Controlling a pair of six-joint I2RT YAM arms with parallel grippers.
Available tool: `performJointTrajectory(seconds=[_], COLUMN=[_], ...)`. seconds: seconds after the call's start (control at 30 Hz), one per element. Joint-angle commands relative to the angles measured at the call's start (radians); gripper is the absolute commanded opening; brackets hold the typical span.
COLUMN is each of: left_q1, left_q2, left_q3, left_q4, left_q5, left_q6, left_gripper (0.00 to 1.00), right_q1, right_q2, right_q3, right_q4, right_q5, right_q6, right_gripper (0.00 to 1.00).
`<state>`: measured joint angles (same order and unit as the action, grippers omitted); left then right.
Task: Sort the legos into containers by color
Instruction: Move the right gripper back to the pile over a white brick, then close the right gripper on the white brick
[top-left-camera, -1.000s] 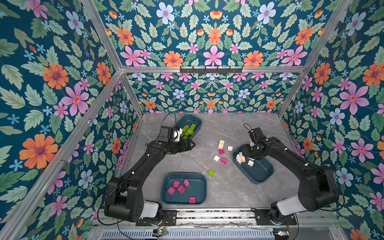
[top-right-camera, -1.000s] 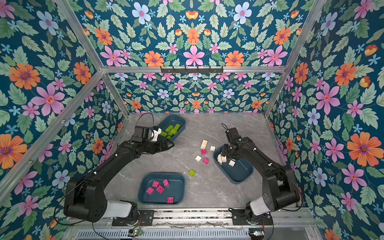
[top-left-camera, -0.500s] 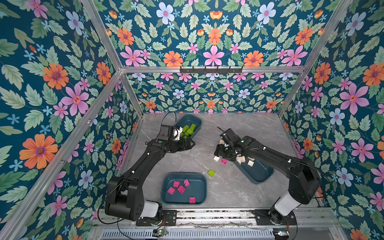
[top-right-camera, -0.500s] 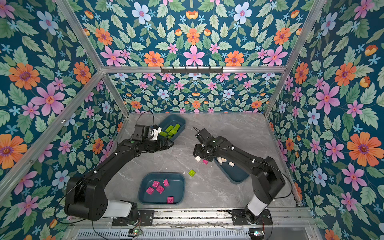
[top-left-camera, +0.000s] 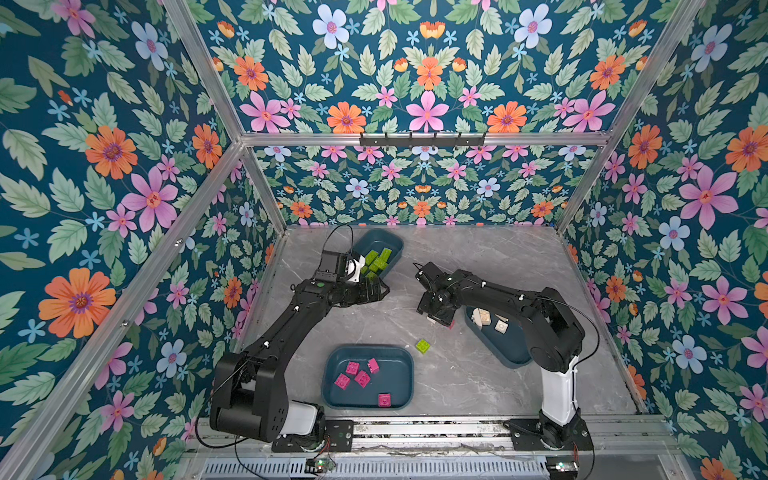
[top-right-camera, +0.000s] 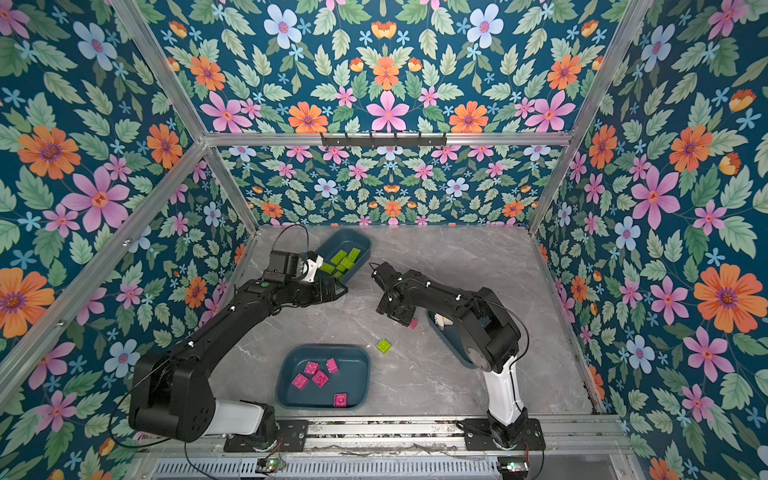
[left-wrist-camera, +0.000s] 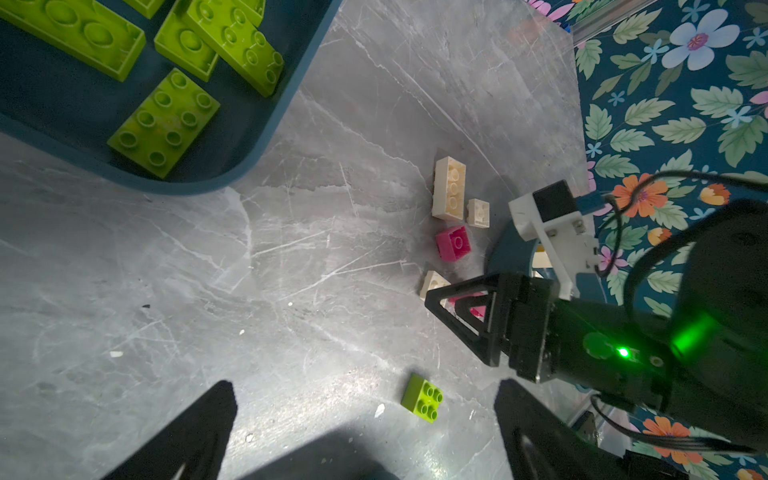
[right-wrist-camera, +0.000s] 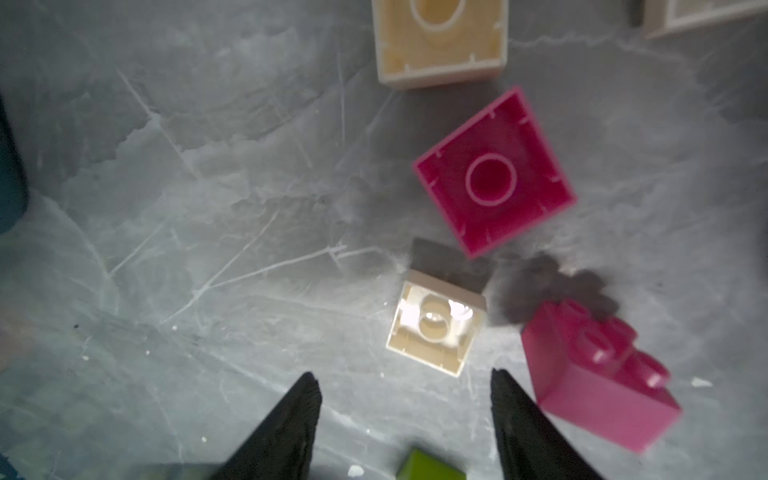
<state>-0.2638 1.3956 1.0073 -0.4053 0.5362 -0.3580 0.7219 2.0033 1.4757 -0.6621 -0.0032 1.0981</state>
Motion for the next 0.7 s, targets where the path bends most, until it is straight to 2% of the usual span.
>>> performJointTrajectory(seconds=[0.0, 0.23, 0.47, 0.57, 0.67], left_q1=[0.000, 0.001, 0.003, 0.001, 0.002], left_q2=[0.002, 0.003, -0.003, 0.002, 0.006], left_q3=[0.005, 0.004, -0.001, 0.000, 0.002], left_q4=[-0.008, -0.006, -0.009, -0.007, -0.004], left_q5=[-0.010, -0.009, -0.012, -0.007, -0.003], left_q6=[0.021, 0.023, 0.026, 0.024, 0.021], left_gripper=[1.00, 1.00, 1.00, 1.00, 1.00], right_q1=[-0.003, -0.005, -0.004, -0.005, -0.005], right_q2=[0.029, 0.090, 0.116, 0.083, 0.006], right_q3=[0.028, 0.070, 0.092, 0.082, 0.069], right_q4=[-0.048, -0.084, -0.101, -0.105, -0.118], right_q5=[0.037, 0.087, 0.103, 0.111, 0.119], right_q6=[0.021, -0.010, -0.044, -0.063, -0.089], right_gripper=[0.62, 0.50, 0.33, 0.26, 0.25])
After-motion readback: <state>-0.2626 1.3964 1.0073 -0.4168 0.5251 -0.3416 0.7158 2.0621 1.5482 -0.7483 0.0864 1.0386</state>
